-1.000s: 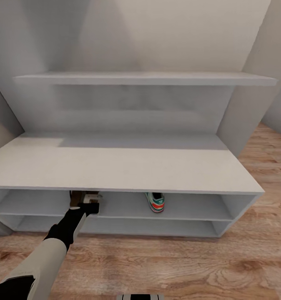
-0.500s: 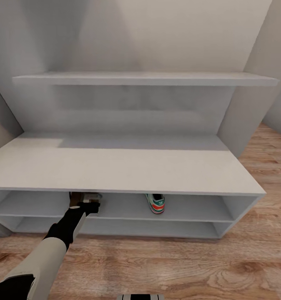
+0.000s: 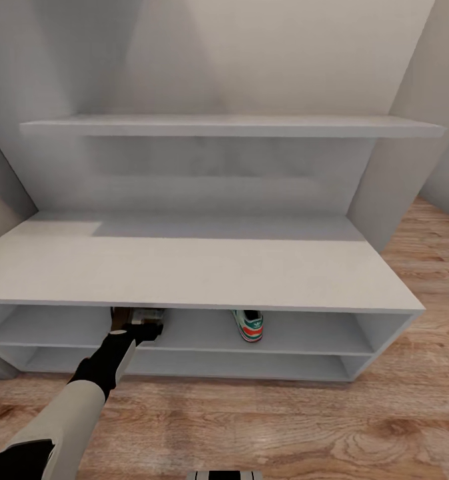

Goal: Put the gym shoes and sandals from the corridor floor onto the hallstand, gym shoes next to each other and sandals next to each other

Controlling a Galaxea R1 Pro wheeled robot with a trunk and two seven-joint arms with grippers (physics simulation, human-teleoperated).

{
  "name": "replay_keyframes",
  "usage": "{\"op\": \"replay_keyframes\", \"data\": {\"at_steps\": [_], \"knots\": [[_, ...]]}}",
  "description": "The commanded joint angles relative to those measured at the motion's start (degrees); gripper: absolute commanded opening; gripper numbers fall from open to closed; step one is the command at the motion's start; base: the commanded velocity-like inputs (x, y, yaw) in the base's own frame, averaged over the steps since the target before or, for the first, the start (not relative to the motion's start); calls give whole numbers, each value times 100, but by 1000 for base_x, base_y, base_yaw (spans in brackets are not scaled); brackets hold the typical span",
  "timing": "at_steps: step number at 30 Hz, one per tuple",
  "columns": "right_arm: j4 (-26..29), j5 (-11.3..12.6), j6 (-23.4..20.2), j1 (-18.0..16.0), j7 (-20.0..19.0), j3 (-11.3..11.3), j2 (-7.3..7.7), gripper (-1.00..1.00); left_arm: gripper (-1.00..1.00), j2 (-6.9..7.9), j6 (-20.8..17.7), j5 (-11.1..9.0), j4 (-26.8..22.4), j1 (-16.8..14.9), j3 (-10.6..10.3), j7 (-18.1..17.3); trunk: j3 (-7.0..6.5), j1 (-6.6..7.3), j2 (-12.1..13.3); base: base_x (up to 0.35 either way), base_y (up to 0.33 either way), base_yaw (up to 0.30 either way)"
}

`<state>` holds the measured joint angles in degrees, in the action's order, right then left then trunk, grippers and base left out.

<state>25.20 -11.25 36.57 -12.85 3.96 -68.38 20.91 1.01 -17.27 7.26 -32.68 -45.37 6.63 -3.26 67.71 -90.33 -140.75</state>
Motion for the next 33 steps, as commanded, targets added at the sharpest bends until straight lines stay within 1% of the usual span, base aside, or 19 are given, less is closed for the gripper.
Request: {"op": "replay_keyframes", "data": {"at_steps": [1, 7, 13, 20, 25, 33], "knots": [[-7, -53, 17, -7, 26, -26, 1, -100, 100, -4, -25, 58, -10, 1, 27, -34, 4, 1, -2, -12, 0, 0], [-7, -53, 17, -7, 26, -26, 1, -100, 100, -4, -2, 57, -11, 16, 31, -34, 4, 1, -2, -217, 77, 0], [-7, -53, 17, -7, 26, -26, 1, -100, 100, -11, 3, 51, -11, 24, 31, -34, 4, 1, -2, -313, 94, 0], [-7, -53, 17, -7, 26, -26, 1, -100, 100, -17, 2, 55, -17, 24, 15, -34, 4, 1, -2, -333, 15, 0], [-7, -53, 17, -7, 26, -26, 1, -100, 100, -21, 4, 55, -19, 27, -2, -25, 4, 1, -2, -314, -97, 0], [-7, -53, 17, -7, 26, -26, 1, -100, 100, -22, 4, 50, -19, 28, -4, 41, 4, 1, -2, -244, -196, 0]]}}
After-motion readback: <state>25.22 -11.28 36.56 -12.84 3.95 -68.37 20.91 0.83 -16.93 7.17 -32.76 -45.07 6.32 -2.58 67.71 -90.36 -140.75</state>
